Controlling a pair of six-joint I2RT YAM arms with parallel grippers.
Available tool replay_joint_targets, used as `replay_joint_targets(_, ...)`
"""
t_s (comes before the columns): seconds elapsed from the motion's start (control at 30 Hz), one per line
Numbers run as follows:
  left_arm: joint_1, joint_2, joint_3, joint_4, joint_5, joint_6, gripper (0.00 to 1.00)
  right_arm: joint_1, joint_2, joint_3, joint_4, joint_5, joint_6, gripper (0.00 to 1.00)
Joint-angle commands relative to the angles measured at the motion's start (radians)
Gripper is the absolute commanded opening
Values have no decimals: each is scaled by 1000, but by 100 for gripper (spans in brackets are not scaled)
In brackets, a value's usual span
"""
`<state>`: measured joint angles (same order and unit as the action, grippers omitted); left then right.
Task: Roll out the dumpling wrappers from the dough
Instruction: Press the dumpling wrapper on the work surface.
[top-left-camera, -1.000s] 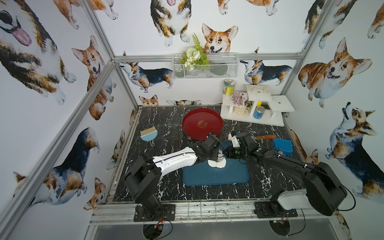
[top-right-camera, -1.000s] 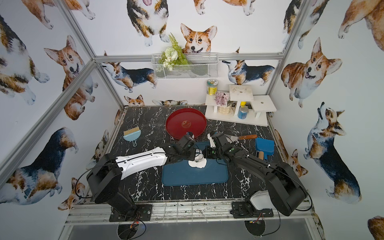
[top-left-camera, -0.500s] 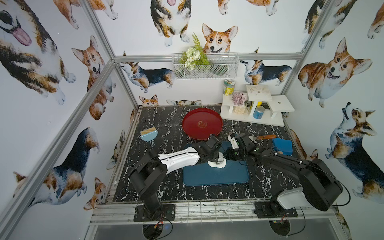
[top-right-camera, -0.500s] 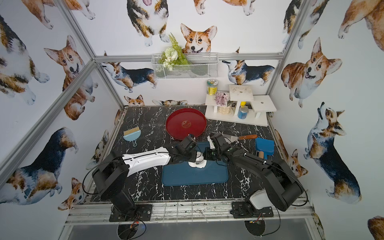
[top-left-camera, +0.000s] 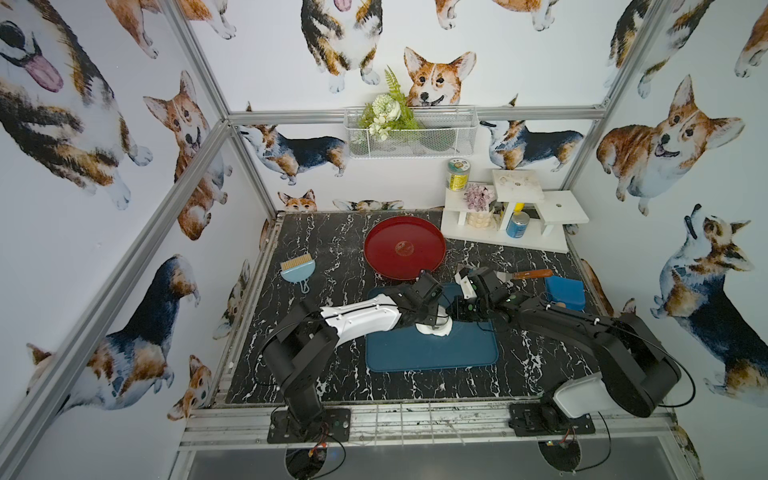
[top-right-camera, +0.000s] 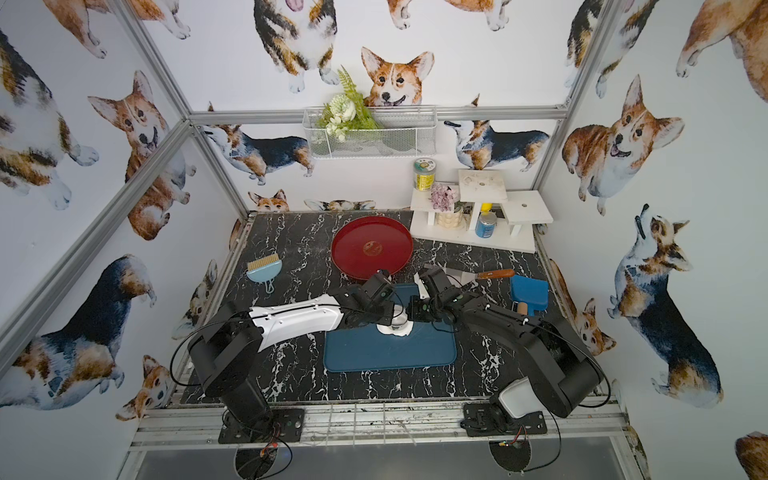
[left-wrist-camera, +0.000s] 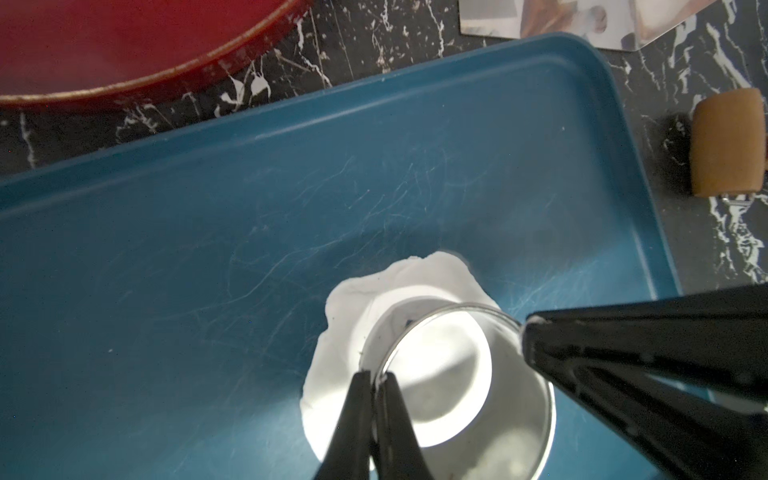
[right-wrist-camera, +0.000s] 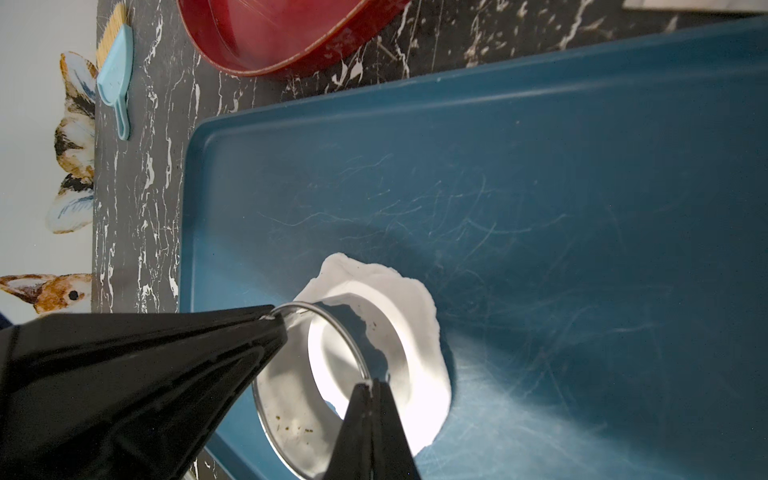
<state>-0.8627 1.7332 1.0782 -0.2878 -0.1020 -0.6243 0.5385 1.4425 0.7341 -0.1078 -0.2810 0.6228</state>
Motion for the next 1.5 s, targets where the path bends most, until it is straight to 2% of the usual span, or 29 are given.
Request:
replay_joint_targets(0.0, 3, 1, -7, 24, -9, 3, 0, 2, 5, 8, 1, 10, -3, 6)
replay_joint_targets(0.83, 16, 17, -39, 58, -7, 0, 0, 1, 46, 4, 17, 4, -11, 6)
replay_joint_targets(1.47, 11, 16, -182, 92, 12, -41, 0, 1, 115, -106, -1, 77, -24, 1)
